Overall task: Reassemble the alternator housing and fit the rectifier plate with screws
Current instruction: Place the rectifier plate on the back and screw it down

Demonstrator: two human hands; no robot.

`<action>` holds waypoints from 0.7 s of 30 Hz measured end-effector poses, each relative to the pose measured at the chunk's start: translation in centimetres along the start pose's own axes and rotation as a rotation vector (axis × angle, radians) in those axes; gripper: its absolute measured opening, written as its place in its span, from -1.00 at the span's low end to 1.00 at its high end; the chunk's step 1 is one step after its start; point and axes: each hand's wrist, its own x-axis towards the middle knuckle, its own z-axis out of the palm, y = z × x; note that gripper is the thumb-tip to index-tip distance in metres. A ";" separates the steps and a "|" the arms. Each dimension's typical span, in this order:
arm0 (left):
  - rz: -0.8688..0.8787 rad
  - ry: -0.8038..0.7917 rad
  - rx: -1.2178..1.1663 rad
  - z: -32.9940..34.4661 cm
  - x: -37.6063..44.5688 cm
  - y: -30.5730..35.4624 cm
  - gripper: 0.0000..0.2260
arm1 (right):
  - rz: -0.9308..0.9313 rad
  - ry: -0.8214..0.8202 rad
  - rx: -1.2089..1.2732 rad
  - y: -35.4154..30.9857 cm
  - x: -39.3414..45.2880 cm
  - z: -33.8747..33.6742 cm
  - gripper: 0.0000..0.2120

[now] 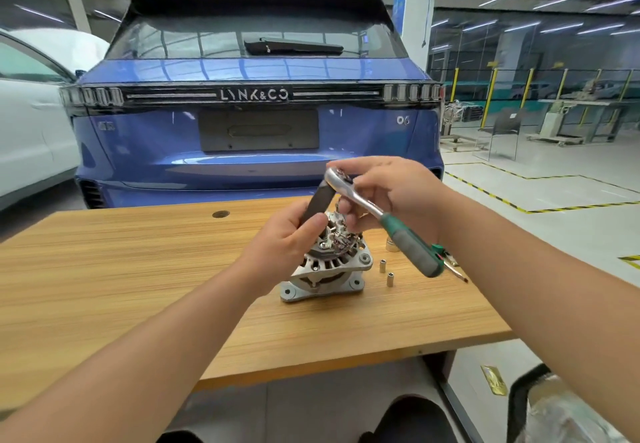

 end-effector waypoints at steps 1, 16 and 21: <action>-0.009 0.010 0.025 -0.1 -0.1 0.1 -0.79 | 0.065 -0.027 0.085 0.0 -0.1 0.0 -0.71; 0.020 0.051 0.180 0.5 0.1 0.4 -0.90 | 0.224 0.016 0.183 0.1 -1.1 -0.7 -0.71; 0.028 0.028 0.218 0.8 0.5 0.5 -0.83 | 0.233 0.074 0.153 -0.1 -1.9 -0.8 -0.73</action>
